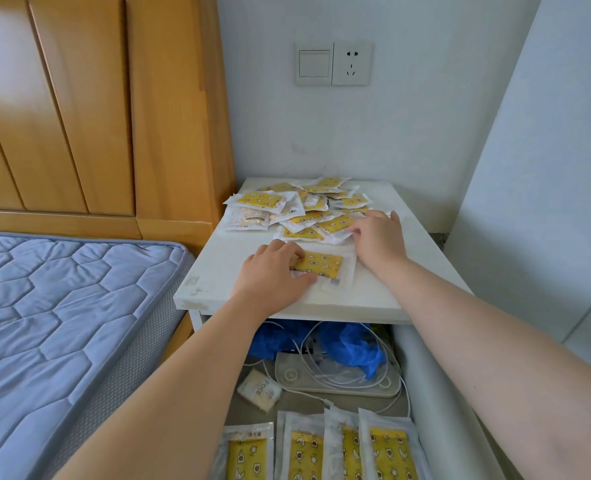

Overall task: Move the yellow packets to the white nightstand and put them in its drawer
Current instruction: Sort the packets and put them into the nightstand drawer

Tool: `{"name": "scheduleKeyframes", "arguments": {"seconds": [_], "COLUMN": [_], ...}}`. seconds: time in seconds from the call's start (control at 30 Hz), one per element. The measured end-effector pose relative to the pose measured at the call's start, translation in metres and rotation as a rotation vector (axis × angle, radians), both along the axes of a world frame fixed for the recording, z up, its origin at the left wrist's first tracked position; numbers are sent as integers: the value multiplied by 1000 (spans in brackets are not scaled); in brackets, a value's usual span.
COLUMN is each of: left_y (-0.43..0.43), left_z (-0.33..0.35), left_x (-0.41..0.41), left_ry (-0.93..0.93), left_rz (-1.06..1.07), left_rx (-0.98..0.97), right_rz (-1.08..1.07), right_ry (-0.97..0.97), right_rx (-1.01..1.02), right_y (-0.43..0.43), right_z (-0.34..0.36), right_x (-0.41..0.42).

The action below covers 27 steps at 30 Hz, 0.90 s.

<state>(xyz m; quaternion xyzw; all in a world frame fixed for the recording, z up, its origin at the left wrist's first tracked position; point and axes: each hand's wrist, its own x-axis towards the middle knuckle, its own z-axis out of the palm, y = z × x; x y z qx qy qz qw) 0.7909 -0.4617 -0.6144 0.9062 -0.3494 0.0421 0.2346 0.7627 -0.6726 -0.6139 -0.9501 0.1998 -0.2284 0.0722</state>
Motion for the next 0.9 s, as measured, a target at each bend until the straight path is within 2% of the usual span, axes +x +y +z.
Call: {"name": "scheduleKeyframes", "arguments": {"seconds": [0.07,0.17,0.23,0.37,0.43,0.5,0.57,0.63,0.7,0.77,0.87,0.9], "left_y": [0,-1,-2,1,3,4,4,3,2,2,2,3], "left_z": [0,-1,-1,-3,-3,-3,-3,-2,-1,-2,-5,-5], "left_x": [1,0,-1,-3,-5,-6,-5,-5,-5,-6,-8,-8], "left_ry": [-1,0,3,-6,-31,-58,-95,-105,-90,-92,-153,-167], "left_rz": [11,37,54,30,-12,-68,-113,-132,-131,-113,-59,-44], "left_rx": [4,14,-16,-185,-171,-68,65,160,172,101,6,0], "right_rz": [-20,13,122,441,348,98,-84,-171,-219,-216,-178,-156], "right_ry": [-65,-323,-450,-461,-504,-463,-309,-108,45,43,-109,-107], "right_rx": [-55,-83,-53,38,206,346,348,275,238,209,200,206], "right_y": [0,10,24,44,41,29,17,13,14,15,14,12], "right_z": [0,3,4,4,7,8,5,3,1,1,1,2], "right_x": [0,-10,-23,-50,-53,-48,-40,-32,-27,-26,-28,-28]}}
